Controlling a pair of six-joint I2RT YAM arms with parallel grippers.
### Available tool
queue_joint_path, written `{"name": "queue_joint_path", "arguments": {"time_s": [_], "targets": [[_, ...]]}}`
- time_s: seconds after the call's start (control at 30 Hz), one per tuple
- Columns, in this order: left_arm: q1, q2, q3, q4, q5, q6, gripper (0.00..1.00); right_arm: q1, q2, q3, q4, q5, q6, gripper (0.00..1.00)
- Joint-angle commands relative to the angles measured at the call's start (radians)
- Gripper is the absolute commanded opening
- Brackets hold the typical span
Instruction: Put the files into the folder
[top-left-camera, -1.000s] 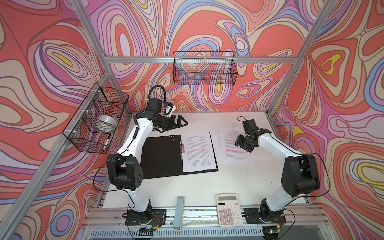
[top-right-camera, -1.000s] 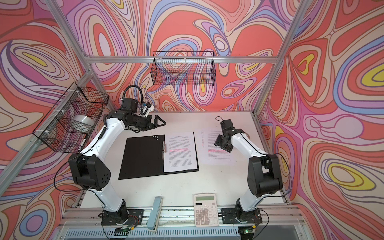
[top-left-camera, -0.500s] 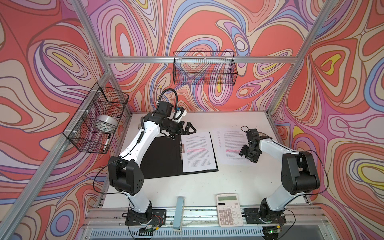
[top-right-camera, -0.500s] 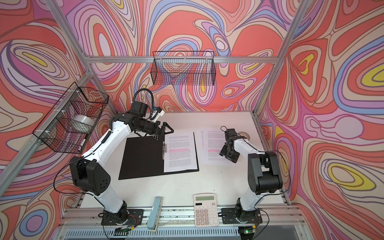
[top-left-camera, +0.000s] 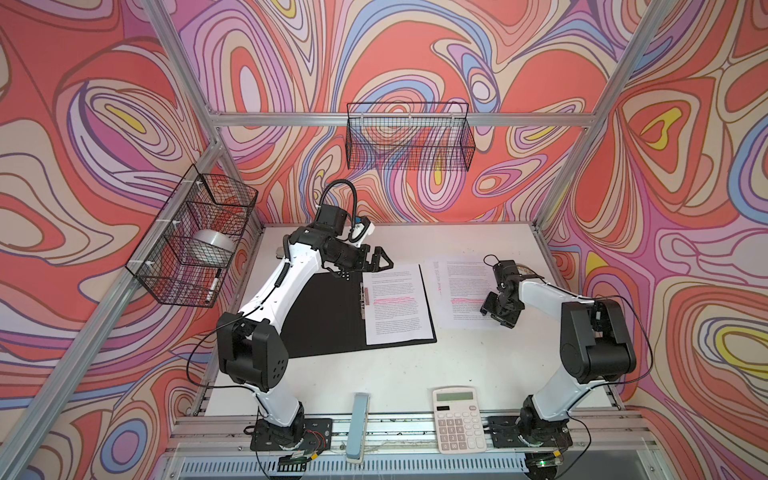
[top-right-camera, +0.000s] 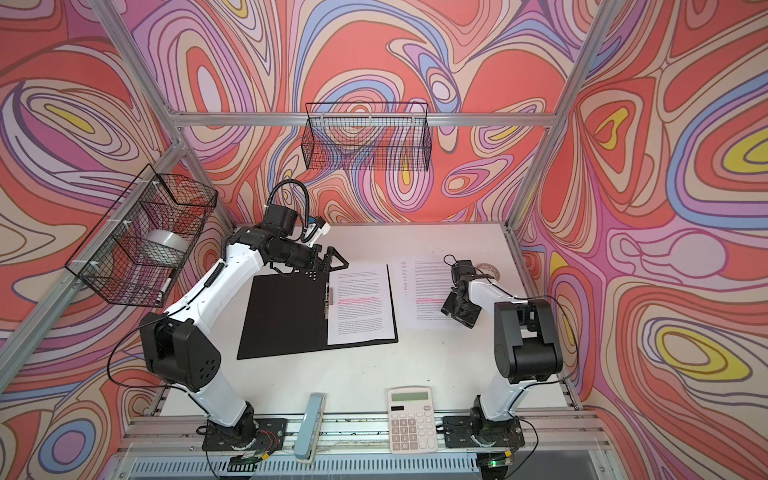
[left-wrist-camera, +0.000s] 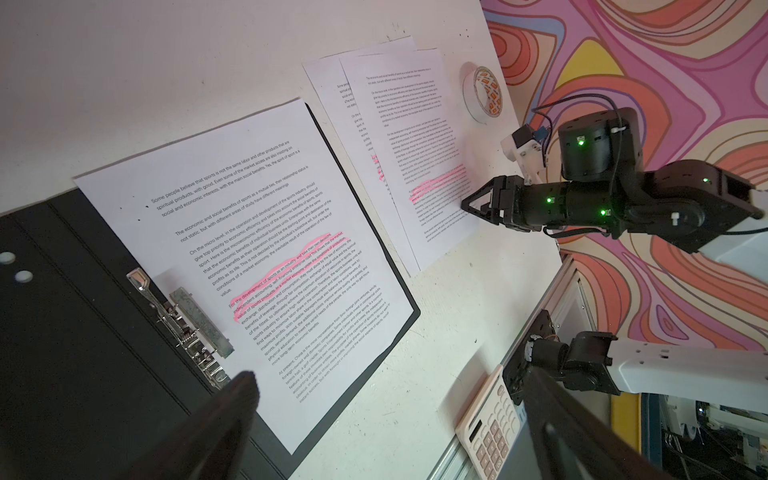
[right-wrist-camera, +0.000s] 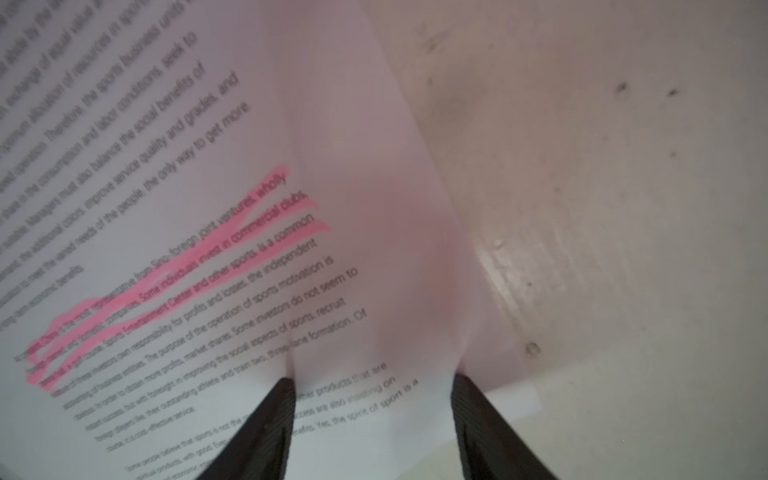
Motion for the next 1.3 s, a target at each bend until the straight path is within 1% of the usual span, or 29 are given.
{"name": "queue_joint_path", "arguments": {"time_s": [0.0,0.3,0.37,0.43,0.47,0.6,0.67,0.7,0.77,0.83,0.87,1.0,1.13,1.27], "targets": [[-0.003,-0.030,-0.014,-0.012,-0.002,0.012,1.00,-0.016,0.085,-0.037,0.054,-0.019,-0.021,0.59],[-0.004,-0.030,-0.016,-0.009,-0.002,0.007,1.00,-0.025,0.087,-0.050,0.059,0.008,-0.053,0.45],[-0.005,-0.028,-0.018,-0.007,-0.001,0.006,1.00,-0.026,0.087,-0.050,0.063,0.006,-0.059,0.39],[-0.005,-0.026,-0.018,-0.007,0.000,0.005,1.00,-0.026,0.087,-0.050,0.061,0.010,-0.063,0.37],[-0.005,-0.026,-0.018,-0.008,0.000,0.004,1.00,-0.026,0.087,-0.049,0.061,0.007,-0.068,0.32],[-0.005,-0.028,-0.021,-0.005,0.002,0.003,1.00,-0.028,0.083,-0.047,0.056,0.011,-0.083,0.29],[-0.007,-0.027,-0.022,-0.003,0.003,0.003,1.00,-0.029,0.082,-0.046,0.055,0.004,-0.091,0.24],[-0.009,-0.025,-0.021,-0.003,0.002,0.003,1.00,-0.029,0.080,-0.044,0.052,0.003,-0.094,0.24],[-0.018,-0.019,-0.021,0.003,0.001,0.004,1.00,-0.028,0.071,-0.040,0.048,-0.009,-0.098,0.25],[-0.044,-0.002,-0.011,0.002,-0.011,0.011,1.00,-0.028,0.060,-0.035,0.042,-0.015,-0.097,0.34],[-0.060,0.010,0.000,-0.002,-0.019,0.019,1.00,-0.028,0.027,-0.031,0.034,-0.012,-0.094,0.37],[-0.150,0.094,0.082,-0.021,-0.059,0.034,1.00,-0.028,-0.044,0.003,0.001,0.002,-0.084,0.47],[-0.236,0.196,0.152,0.012,-0.074,-0.005,1.00,-0.044,-0.084,0.052,-0.028,0.012,-0.084,0.51],[-0.304,0.320,0.242,0.041,-0.093,-0.058,1.00,-0.091,-0.097,0.074,-0.023,-0.018,-0.092,0.52]]}}
